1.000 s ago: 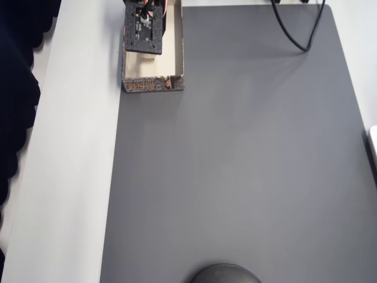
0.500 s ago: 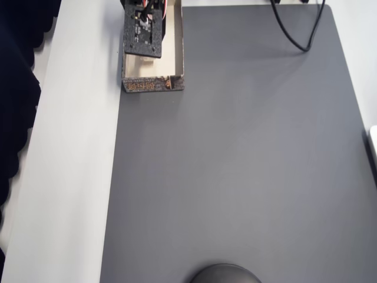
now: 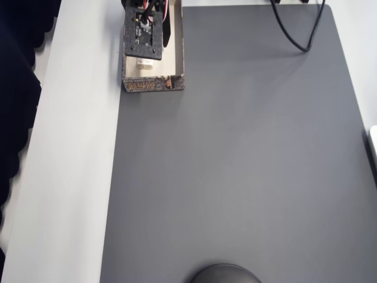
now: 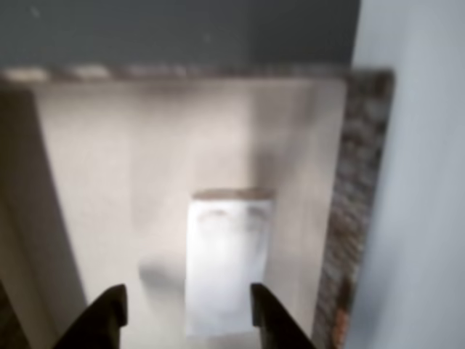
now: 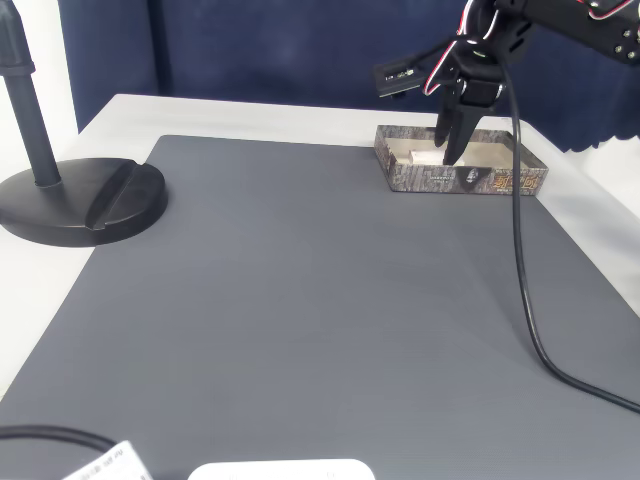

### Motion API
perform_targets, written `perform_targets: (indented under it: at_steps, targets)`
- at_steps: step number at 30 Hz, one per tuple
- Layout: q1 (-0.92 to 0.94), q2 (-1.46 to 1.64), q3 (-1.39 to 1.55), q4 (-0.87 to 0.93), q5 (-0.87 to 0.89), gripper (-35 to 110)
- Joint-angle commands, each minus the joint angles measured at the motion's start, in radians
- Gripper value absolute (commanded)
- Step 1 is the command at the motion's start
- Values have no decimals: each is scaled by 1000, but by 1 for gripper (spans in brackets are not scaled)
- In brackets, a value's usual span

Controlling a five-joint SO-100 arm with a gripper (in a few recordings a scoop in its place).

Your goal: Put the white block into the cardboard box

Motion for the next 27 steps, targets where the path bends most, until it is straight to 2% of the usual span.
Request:
perform_targets:
  at_steps: [1, 16, 20, 27]
  targets:
    - [-21, 137, 9, -5, 9, 26]
    - [-57, 523, 304, 41, -61, 26]
    - [-92, 655, 449, 103, -152, 19]
    - [-242, 923, 815, 109, -327, 2]
